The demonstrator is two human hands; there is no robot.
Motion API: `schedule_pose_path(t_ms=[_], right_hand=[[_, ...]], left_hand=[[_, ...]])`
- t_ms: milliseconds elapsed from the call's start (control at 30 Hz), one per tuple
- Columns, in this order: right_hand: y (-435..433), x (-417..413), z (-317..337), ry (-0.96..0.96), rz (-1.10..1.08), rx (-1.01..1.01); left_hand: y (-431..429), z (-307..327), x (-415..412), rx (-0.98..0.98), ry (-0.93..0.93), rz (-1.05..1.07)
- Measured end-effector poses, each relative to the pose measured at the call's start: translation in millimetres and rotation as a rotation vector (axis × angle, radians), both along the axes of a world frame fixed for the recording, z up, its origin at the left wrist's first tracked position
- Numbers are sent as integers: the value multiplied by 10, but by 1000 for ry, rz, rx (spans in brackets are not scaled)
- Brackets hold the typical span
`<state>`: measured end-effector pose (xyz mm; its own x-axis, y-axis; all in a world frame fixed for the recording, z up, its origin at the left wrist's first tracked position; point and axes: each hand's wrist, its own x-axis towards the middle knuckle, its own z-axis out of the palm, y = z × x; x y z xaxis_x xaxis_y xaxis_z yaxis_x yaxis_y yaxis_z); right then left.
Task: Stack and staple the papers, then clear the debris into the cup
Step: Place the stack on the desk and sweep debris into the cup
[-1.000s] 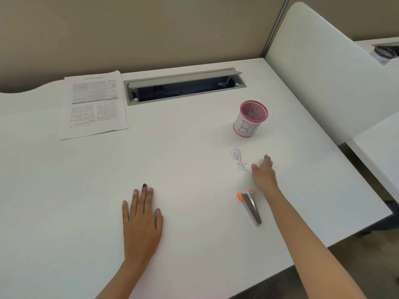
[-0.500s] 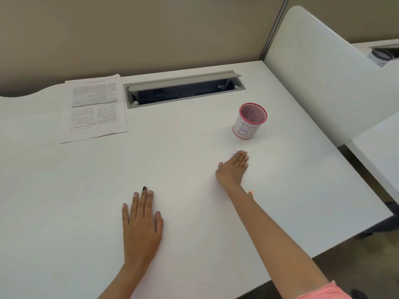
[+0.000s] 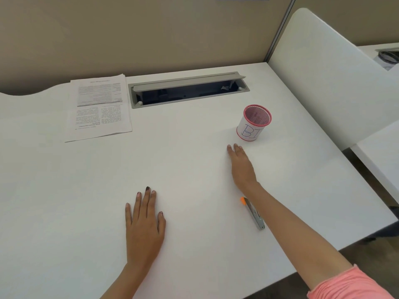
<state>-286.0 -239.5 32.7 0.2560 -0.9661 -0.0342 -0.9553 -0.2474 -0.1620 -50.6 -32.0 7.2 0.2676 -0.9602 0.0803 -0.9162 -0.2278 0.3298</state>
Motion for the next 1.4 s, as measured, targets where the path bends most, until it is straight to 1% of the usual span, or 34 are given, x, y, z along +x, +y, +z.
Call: schedule_pose_path(t_ms=[67,133,200,233,267,300,367,467,567,600,667,733,833,967,1000,1067,1100,1133,1167,1233,1333,1367,1400], right_hand=[[12,-43,41,61,53,25],[-10,-55,90,22,-32,15],[-16,-3,112,9,-68,-59],[-16,21,132,-22,-94,-57],[-4,48,160,-27,-96,-40],[5,63,176,9,-86,-52],[-8,68,196,-22,-106,-94],[-65,64,232,6,-116,-46],[-77,66,251,14,-135,-60],[-99,52,231,8,-133,-102],[-157,34,188,4,-158,-79],[-229,-1,157,-57,-217,-30],[-262,-32,196,-249,-353,-31],[-239,-101,280,-648,-591,-4],[-237,-130,295,-764,-661,26],[-237,-181,369,-1094,-815,152],[-247,-211,422,-1269,-863,214],[-262,-244,485,-1401,-884,250],[-287,-273,560,-1485,-886,264],[-385,-332,717,-1574,-860,243],[-579,-393,967,-1639,-810,154],[-654,-400,1039,-1616,-814,101],[-738,-400,1092,-1547,-826,30]], left_hand=[[2,-5,2,-1,2,2],[0,-7,3,-2,-4,5],[0,-9,0,-1,-7,6],[3,-11,-2,1,-10,6],[3,-13,-2,2,-15,6],[1,-14,-3,2,-18,5],[-2,-19,0,4,-20,5],[-5,-24,-5,9,-33,2],[4,-21,-10,5,-29,4],[4,-18,-10,2,-26,4],[6,-8,-8,-2,-22,6],[4,-7,-6,1,-21,7],[3,-11,1,10,-18,10],[-36,-10,-8,11,-8,9],[-64,-9,-5,11,-6,4],[-140,-10,10,8,-3,-8],[-183,-11,16,7,-2,-12],[-223,-12,21,7,-4,-16],[-259,-10,24,9,-7,-19],[-310,-11,29,14,-14,-21],[-333,-18,41,12,-22,-23],[-332,-21,43,10,-22,-25],[-332,-21,45,6,-17,-24]])
